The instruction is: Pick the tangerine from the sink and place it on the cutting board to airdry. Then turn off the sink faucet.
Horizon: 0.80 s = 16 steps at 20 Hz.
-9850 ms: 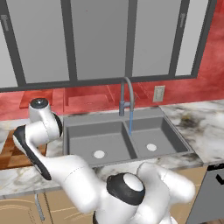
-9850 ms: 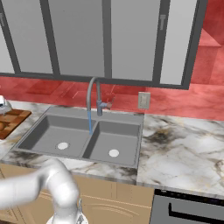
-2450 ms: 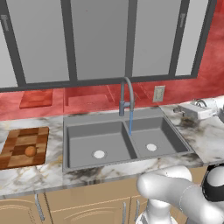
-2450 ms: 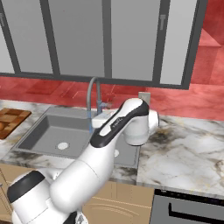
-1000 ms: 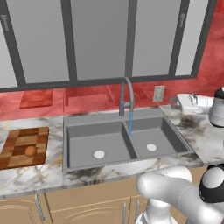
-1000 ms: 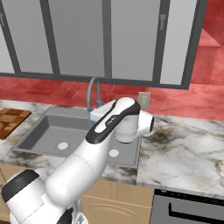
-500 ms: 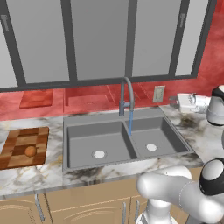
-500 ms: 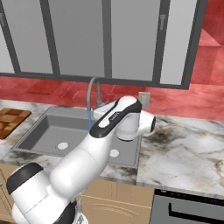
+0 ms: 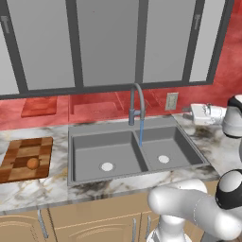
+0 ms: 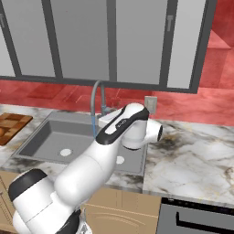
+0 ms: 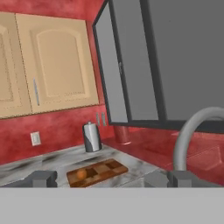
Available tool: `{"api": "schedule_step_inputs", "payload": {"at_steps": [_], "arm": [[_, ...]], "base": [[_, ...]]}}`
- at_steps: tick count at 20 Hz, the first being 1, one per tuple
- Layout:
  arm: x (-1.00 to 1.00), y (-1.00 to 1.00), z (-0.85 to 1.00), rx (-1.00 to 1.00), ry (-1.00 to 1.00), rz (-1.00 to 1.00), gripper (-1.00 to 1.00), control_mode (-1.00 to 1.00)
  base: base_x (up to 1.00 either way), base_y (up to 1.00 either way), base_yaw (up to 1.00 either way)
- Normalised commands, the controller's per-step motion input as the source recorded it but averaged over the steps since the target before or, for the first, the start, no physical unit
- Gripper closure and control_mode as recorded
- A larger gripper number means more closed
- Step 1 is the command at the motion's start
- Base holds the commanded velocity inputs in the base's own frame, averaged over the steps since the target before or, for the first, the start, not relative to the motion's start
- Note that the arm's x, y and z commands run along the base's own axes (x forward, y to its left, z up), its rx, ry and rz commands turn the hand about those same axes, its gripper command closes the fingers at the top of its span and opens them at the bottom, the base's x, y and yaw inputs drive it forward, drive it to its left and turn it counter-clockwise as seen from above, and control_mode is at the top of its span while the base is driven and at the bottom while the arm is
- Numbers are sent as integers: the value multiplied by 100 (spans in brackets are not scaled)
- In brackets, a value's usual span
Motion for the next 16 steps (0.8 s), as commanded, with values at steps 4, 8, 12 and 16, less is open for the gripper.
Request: {"api": "schedule_step_inputs", "payload": {"at_steps": [4, 8, 12, 16], "arm": [[0, 11, -6, 0, 0, 0, -100, -100], [11, 19, -10, 0, 0, 0, -100, -100], [18, 4, -10, 0, 0, 0, -100, -100], [20, 1, -16, 0, 0, 0, -100, -100]], "base": [[0, 0, 0], [0, 0, 0], [0, 0, 0], [0, 0, 0]]}}
